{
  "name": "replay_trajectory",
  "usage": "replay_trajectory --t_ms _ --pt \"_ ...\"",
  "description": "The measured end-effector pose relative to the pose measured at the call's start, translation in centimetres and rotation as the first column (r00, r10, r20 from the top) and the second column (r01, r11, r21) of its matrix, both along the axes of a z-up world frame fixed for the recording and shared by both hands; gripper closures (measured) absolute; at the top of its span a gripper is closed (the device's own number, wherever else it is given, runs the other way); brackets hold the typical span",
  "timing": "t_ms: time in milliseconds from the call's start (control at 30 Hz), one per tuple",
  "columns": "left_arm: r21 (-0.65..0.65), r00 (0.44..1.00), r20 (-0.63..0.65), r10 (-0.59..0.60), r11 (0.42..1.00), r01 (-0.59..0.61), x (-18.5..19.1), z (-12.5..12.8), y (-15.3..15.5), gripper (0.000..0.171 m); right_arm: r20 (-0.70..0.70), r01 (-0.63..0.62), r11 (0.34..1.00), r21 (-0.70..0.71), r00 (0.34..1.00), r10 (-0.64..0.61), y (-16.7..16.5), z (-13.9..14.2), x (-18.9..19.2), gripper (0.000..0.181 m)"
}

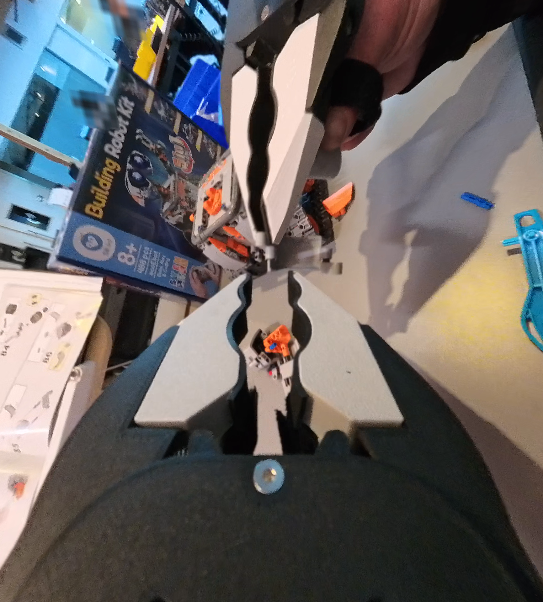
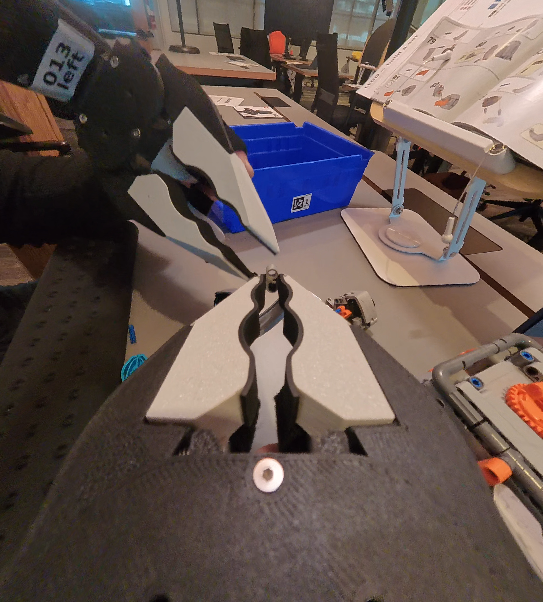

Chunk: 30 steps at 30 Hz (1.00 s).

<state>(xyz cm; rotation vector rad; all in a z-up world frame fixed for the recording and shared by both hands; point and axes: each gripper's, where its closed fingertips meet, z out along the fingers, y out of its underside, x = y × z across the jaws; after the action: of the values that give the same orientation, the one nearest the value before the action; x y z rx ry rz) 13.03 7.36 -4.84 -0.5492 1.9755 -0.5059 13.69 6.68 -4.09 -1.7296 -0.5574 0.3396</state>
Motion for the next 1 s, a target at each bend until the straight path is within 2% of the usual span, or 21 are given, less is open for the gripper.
replay_trajectory --t_ms 167,333,467,700,900,1000 --pt "-0.086 0.991 -0.129 -0.030 0.996 0.019 -1.4 -1.5 0.7 0.145 -0.049 0.004 0.999 -0.035 0.999 -0.006 0.4 -0.6 0.2 0.177" --pt "-0.082 0.985 -0.162 -0.066 0.995 0.053 -1.2 -2.9 -0.2 0.140 -0.147 0.013 0.999 -0.039 0.989 -0.019 0.7 -0.3 0.9 0.177" --pt "-0.051 0.993 -0.087 -0.075 0.996 0.070 -0.5 -2.6 -0.8 0.140 -0.211 0.010 0.999 -0.040 0.977 -0.018 0.7 0.1 1.1 0.177" --pt "0.098 0.998 0.005 -0.062 0.993 0.061 0.5 -2.8 -1.6 0.162 -0.307 -0.001 1.000 -0.029 0.952 -0.008 0.5 1.0 1.3 0.177" --pt "0.045 0.997 0.041 -0.059 0.997 0.057 0.5 -1.8 -1.7 0.164 -0.302 0.023 1.000 0.002 0.953 -0.022 0.4 1.7 1.7 0.174" --pt "-0.030 0.998 0.043 -0.038 0.999 0.039 0.4 -1.0 -1.0 0.166 -0.216 0.047 0.999 0.020 0.975 -0.042 0.3 1.8 1.9 0.161"
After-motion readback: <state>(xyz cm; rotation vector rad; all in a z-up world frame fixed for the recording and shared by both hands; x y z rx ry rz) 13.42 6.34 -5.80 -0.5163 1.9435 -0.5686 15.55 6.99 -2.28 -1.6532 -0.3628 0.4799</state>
